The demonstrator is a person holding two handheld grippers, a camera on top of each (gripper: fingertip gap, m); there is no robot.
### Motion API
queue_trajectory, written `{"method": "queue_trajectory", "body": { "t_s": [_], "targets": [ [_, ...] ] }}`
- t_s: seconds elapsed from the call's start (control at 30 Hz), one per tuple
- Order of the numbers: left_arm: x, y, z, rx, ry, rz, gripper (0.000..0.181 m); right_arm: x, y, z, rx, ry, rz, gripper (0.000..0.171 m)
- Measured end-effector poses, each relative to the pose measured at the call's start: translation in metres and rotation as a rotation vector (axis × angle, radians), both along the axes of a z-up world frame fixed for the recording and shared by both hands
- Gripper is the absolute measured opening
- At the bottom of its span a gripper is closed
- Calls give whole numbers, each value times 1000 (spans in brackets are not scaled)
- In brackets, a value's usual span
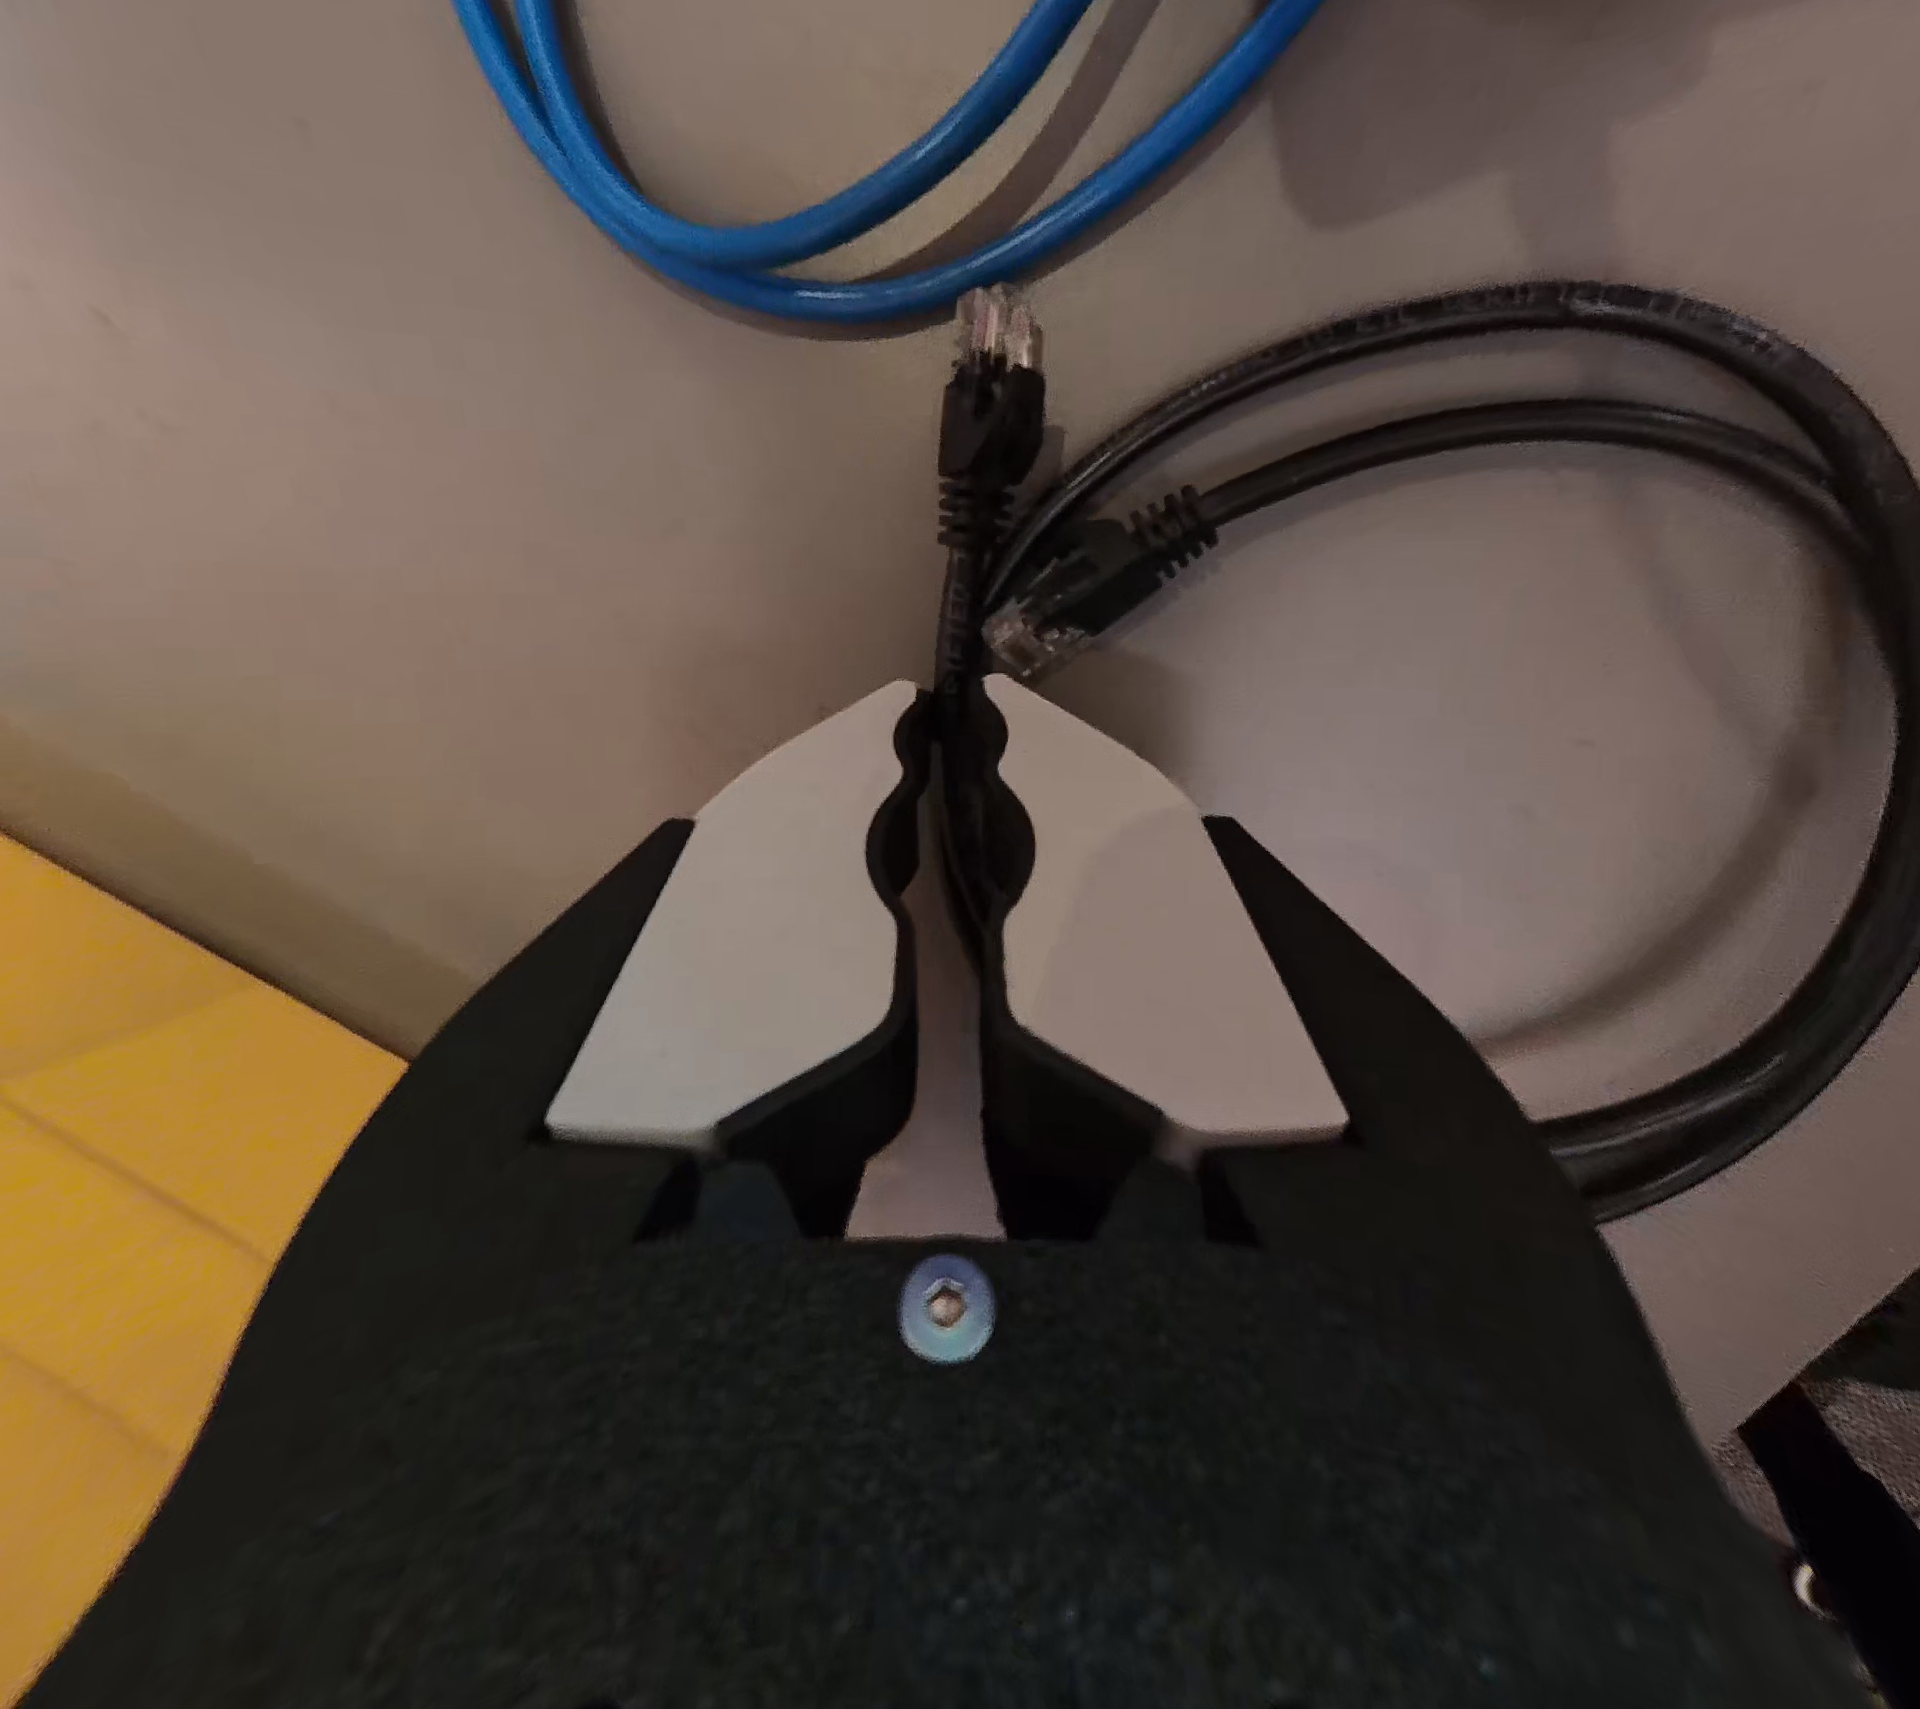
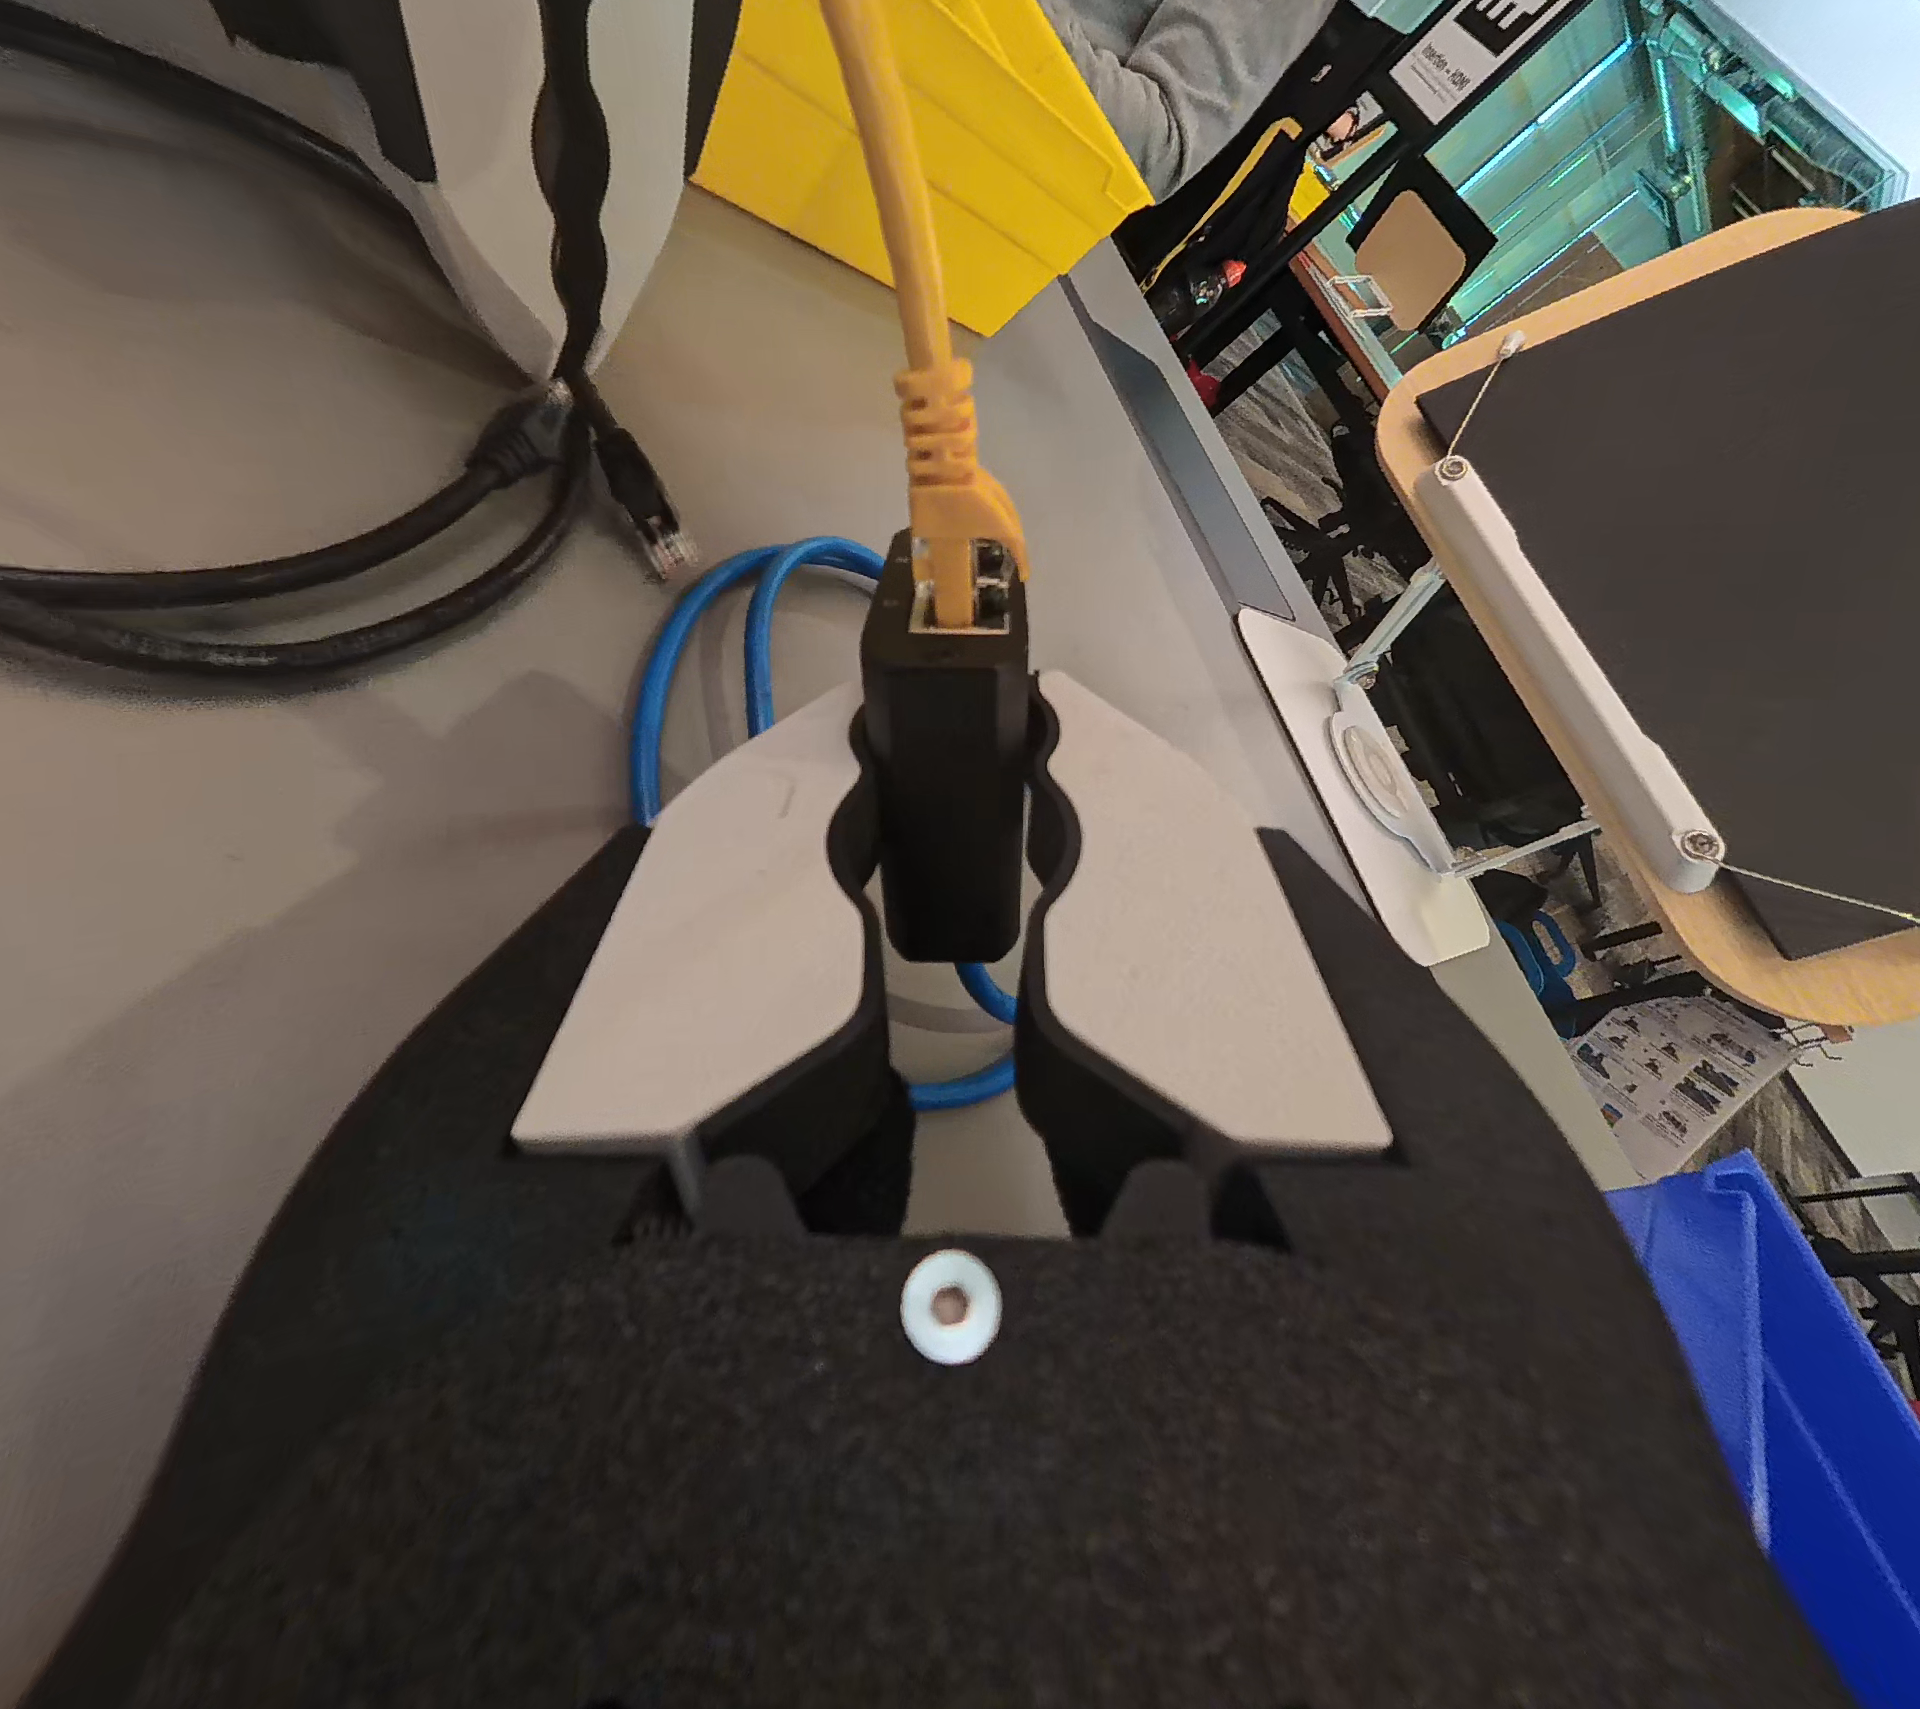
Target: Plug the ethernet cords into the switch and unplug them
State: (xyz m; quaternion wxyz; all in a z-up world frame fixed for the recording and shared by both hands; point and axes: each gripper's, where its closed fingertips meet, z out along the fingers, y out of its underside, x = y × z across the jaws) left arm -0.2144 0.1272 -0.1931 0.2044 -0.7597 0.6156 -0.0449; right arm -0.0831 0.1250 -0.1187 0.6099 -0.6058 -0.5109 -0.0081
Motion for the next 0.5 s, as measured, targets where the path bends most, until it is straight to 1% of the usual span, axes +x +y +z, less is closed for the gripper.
{"method": "queue_trajectory", "body": {
  "t_s": [0.13,0.2,0.4,0.5],
  "targets": [
    [2,4,10,63,0,17,5,0,0,0,0,-1,0,24],
    [3,5,22,57,-59,68,5,0,0,0,7,-7,-3,24],
    [10,-31,66,-307,-416,149,5,-2,-2,-3,96,-108,-21,24],
    [13,-48,82,-534,-562,173,5,-5,-4,2,177,-154,-32,24]
  ]
}}
